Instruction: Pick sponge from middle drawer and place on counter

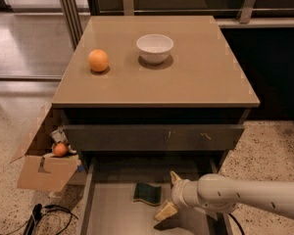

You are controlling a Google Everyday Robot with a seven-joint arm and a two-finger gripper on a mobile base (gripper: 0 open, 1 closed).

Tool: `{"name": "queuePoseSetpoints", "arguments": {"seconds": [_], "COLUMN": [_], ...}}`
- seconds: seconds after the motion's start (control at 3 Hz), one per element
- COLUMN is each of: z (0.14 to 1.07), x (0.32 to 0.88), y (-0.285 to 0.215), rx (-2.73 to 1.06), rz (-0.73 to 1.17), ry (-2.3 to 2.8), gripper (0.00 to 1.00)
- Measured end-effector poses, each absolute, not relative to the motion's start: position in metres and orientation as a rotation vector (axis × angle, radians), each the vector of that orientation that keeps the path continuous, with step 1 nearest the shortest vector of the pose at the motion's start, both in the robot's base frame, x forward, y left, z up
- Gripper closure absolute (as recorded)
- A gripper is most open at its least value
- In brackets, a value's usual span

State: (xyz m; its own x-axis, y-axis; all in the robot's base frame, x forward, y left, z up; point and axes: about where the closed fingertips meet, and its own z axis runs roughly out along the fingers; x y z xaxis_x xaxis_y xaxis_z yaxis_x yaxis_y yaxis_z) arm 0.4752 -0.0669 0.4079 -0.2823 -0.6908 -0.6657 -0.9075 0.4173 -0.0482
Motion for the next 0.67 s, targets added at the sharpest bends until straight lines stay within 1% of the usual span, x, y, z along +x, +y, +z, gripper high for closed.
{"name": "queuePoseSetpoints", "arguments": {"seconds": [0.33,0.67], "z": [0.398,0.383], "x": [0.490,0.492], "y": [-0.049,-0.029], "rx": [-1.381,-1.401], "rz": [0.446,0.480], "ry": [2.031,2.021], "gripper": [0.00,0.00]}}
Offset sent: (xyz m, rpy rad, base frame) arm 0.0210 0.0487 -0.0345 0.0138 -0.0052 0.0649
